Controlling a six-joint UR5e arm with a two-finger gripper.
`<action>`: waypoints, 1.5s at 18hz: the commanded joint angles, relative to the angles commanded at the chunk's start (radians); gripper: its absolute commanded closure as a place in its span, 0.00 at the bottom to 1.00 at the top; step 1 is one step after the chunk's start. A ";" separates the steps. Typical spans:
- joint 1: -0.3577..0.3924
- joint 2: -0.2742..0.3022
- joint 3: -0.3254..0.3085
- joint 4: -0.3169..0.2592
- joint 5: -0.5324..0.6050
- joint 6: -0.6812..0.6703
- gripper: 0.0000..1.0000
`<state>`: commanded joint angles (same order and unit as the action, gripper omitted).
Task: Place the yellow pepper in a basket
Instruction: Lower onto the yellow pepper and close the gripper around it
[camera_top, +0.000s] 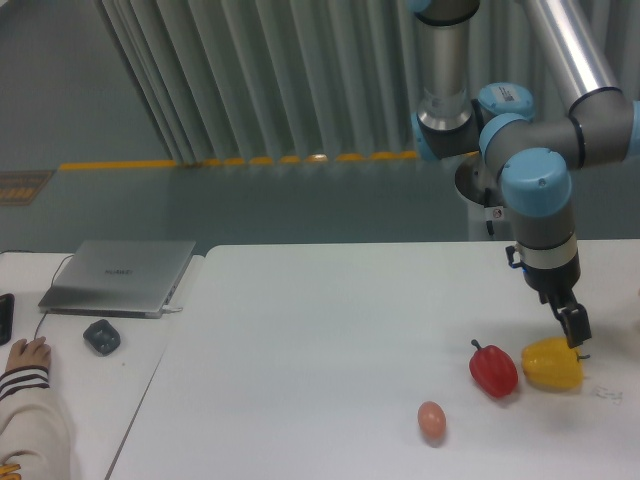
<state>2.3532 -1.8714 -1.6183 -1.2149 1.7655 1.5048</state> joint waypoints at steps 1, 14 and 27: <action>-0.005 -0.005 -0.002 0.000 0.000 0.002 0.00; -0.018 -0.078 -0.008 0.072 0.054 0.000 0.00; -0.045 -0.123 -0.008 0.107 0.095 -0.005 0.24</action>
<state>2.3086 -1.9942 -1.6260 -1.1075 1.8607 1.5002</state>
